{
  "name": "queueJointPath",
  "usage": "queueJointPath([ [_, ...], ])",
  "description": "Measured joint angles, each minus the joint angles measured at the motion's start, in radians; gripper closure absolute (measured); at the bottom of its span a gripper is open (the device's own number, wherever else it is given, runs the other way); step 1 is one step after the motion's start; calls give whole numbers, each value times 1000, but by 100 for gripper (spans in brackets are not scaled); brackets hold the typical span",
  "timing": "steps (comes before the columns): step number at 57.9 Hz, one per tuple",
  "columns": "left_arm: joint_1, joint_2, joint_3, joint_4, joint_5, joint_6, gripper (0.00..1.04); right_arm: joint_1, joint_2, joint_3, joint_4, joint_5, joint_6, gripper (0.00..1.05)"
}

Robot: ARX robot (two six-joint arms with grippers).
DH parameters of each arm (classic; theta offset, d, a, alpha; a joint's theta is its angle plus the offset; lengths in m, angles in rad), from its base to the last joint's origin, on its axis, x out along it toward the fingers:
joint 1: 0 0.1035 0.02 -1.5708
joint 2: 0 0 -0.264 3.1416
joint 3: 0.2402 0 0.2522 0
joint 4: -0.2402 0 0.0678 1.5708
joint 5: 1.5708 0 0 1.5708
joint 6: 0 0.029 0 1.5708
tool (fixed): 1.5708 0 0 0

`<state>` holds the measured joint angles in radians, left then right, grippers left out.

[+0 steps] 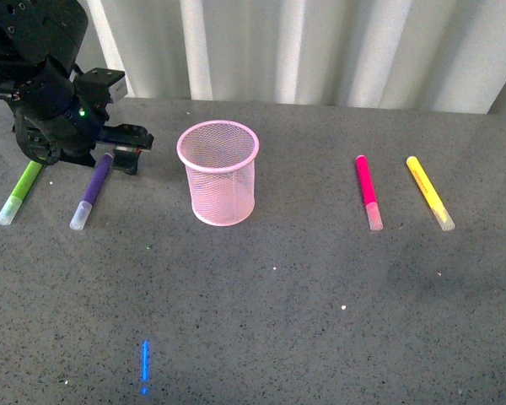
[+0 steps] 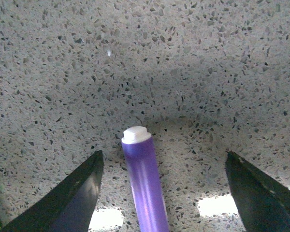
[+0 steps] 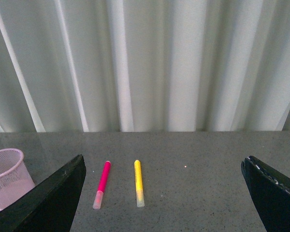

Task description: Insert purple and pink pens into pink cup

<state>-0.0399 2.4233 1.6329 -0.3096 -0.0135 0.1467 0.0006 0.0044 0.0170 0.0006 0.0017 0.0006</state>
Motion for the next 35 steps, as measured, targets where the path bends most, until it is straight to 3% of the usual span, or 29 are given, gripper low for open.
queueJointPath([
  [20,-3,0,2,-11,1,-21,89,0,0,0,0,0,0,7],
  [35,2,-29,-60,107,24,-84,92,0,0,0,0,0,0,7],
])
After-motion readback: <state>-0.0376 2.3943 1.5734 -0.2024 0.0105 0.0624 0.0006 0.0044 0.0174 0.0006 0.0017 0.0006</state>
